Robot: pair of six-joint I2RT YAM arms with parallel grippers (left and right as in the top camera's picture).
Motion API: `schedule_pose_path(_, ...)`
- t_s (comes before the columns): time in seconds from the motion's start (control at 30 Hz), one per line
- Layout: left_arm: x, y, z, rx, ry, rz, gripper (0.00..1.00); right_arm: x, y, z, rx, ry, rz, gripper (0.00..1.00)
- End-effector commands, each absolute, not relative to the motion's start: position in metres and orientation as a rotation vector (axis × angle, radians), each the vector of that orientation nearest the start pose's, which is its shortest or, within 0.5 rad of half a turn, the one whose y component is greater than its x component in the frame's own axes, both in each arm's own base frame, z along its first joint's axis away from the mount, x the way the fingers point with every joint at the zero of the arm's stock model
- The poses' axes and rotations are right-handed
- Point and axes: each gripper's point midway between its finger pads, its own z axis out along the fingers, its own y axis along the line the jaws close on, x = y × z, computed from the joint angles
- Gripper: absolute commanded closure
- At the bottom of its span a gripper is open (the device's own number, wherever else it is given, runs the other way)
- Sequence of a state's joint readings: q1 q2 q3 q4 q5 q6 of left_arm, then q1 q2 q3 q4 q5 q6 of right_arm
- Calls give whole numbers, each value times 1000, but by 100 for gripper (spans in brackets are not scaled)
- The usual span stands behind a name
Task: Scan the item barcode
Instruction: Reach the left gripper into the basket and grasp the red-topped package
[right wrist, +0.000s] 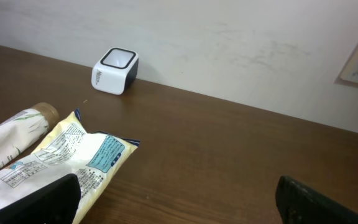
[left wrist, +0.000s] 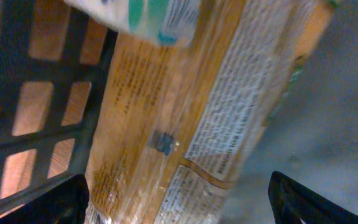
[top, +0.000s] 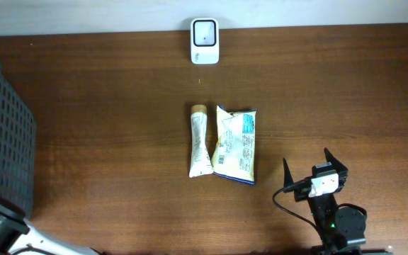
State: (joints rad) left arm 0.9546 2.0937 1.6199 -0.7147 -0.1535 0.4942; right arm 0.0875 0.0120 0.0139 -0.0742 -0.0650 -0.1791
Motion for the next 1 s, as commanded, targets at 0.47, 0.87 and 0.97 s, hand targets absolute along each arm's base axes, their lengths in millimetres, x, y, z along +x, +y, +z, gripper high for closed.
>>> schedule_pose_path(0.47,246,405,-3,-740,2872,296,40,244,33,157,-266,1624,-13,1)
schedule_pose_path(0.87,286,390,17,-612,2831,288,100,244,33,157,-266,1624,-13,1)
schedule_pose_path(0.97,315,383,52,-525,2743,288,100,244,33,156,-266,1625,-13,1)
